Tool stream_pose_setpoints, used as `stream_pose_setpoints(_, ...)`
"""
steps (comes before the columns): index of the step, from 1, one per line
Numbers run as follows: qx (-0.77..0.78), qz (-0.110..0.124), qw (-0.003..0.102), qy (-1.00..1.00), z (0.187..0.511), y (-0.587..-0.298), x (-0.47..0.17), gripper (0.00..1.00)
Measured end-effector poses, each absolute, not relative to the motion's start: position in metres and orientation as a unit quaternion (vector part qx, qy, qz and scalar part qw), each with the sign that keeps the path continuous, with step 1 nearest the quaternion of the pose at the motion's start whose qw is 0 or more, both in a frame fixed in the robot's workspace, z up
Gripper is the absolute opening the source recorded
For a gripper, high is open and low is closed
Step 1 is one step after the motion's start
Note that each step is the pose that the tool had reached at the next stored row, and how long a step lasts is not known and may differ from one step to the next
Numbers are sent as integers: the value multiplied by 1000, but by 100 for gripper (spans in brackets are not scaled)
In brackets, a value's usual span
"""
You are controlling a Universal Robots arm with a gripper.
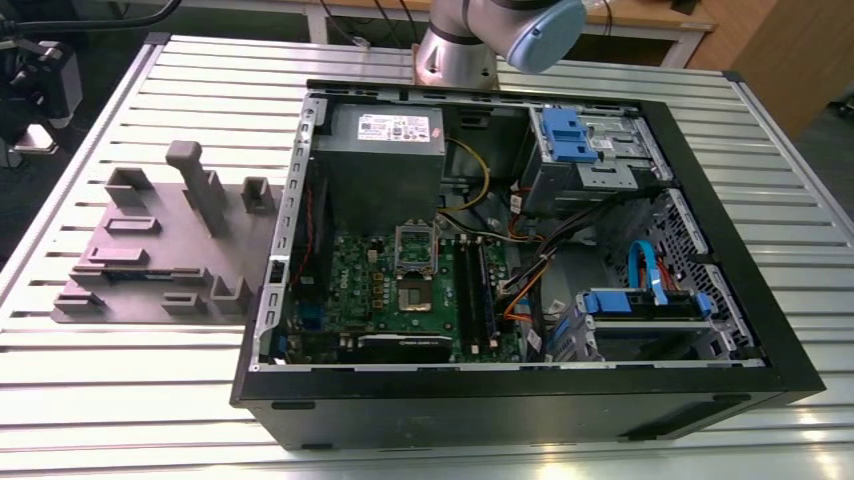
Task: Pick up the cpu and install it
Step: 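Pick up the cpu and move it towards the insertion slot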
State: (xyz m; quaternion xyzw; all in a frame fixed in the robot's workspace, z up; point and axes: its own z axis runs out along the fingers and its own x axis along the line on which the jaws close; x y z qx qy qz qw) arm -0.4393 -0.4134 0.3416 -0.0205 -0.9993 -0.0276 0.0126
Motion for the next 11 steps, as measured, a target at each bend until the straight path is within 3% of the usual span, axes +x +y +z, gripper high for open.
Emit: stream_pose_setpoints(11,-21,-28,13,-999,349,-413,-439,47)
